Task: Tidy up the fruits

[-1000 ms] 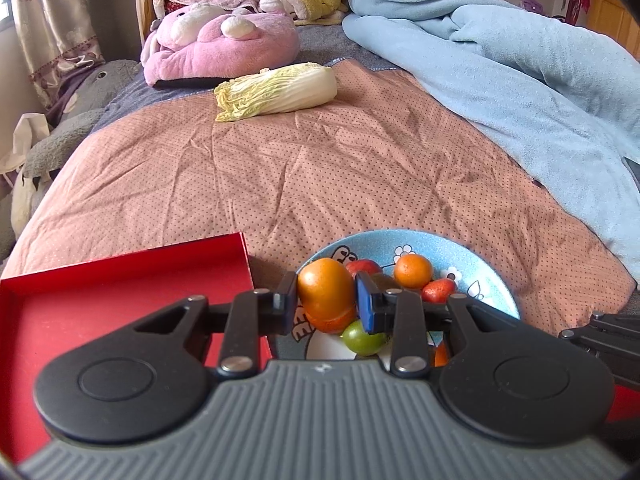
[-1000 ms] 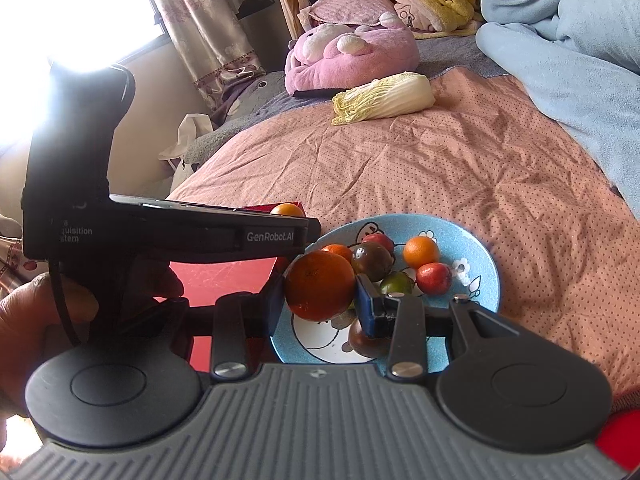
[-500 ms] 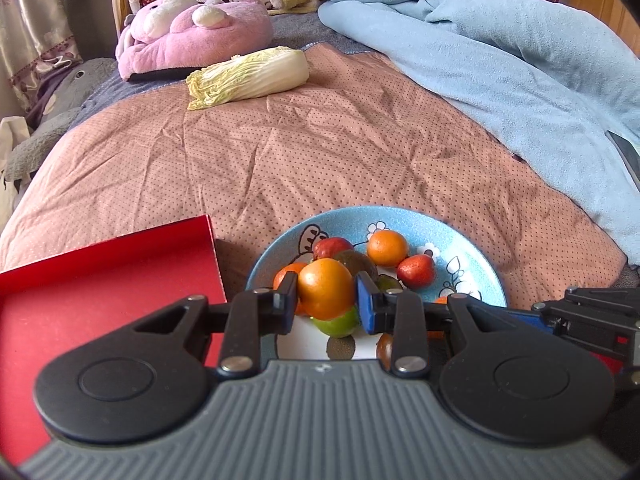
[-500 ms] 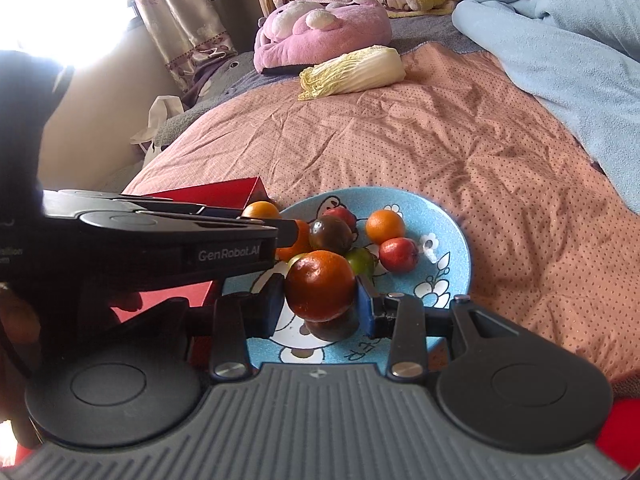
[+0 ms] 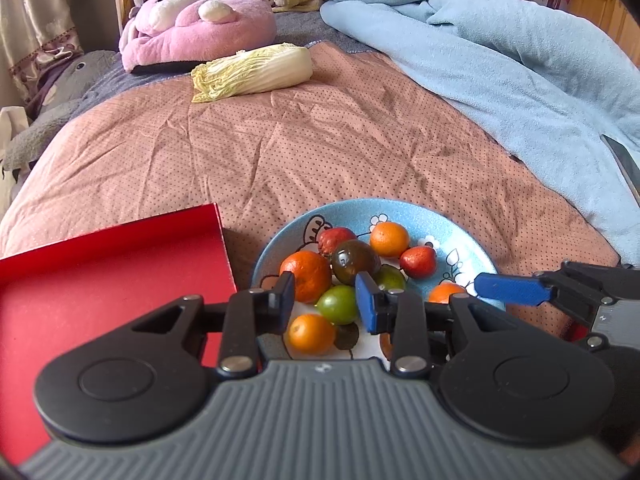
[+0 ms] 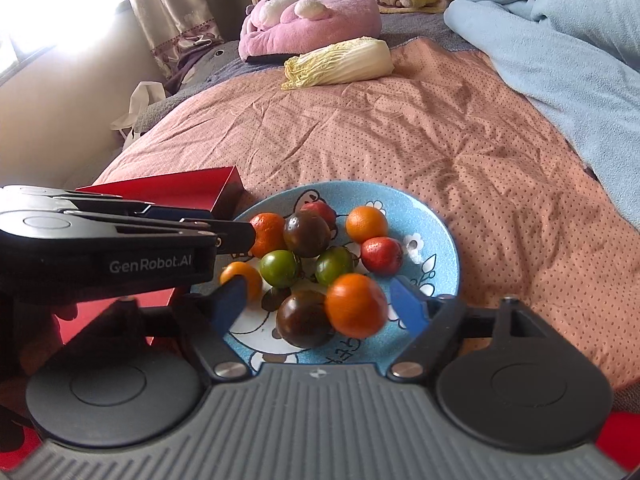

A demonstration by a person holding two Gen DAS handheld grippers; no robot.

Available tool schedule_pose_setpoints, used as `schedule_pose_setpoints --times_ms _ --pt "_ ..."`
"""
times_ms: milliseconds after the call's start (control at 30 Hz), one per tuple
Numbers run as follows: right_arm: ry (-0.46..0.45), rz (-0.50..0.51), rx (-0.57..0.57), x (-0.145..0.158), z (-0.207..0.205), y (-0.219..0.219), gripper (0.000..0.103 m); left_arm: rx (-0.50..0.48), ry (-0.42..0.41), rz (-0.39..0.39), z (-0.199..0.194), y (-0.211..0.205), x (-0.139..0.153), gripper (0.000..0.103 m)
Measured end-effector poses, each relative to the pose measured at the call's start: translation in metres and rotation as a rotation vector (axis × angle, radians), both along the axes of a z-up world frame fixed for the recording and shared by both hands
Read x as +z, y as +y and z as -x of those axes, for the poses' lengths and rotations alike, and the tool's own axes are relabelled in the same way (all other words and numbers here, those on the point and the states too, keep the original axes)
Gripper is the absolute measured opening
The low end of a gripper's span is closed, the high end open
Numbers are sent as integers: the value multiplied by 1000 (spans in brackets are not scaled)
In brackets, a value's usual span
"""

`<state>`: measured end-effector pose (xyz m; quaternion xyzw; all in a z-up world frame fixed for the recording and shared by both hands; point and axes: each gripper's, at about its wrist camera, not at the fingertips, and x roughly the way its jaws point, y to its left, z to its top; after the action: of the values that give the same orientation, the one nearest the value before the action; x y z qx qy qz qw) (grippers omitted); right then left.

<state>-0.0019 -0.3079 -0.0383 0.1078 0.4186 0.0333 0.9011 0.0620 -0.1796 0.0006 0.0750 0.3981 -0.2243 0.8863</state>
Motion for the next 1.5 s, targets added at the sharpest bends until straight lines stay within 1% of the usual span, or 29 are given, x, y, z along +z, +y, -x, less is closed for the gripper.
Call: schedule_pose_setpoints --times_ms 167,367,633,700,733,933,1033,1067,1100,1133,1167,1233,1300,1433,1500 --pt "-13 -3 -4 10 3 -2 99 1 -2 5 1 3 1 37" --pt "-15 -19 8 22 8 0 101 19 -2 6 2 6 5 37" --pt "-13 -9 34 33 14 9 103 30 3 13 6 10 7 38" --pt "-10 -3 38 34 15 11 103 33 3 13 7 10 7 45" --pt "-8 -1 40 35 16 12 103 39 -3 12 8 11 8 51" --pt "3 8 44 38 23 12 103 34 -5 18 14 10 12 52" --pt "4 9 44 39 26 12 103 28 -12 1 19 8 14 52" --pt "5 10 44 40 28 12 103 24 -16 -6 21 7 15 55" --pt "5 10 46 41 30 11 103 18 -24 -12 24 7 17 61" --pt "5 11 46 42 31 11 103 16 -39 -11 28 8 19 78" --pt "4 12 46 44 34 11 103 16 -57 -2 32 9 22 88" --pt "2 12 41 46 40 9 103 4 -87 26 40 14 26 88" --pt "5 10 35 48 45 6 103 6 -99 30 45 17 29 88" --pt "24 11 30 49 55 2 103 11 -91 -25 52 18 29 88" --pt "31 11 29 48 62 0 103 8 -106 -38 59 24 29 88"
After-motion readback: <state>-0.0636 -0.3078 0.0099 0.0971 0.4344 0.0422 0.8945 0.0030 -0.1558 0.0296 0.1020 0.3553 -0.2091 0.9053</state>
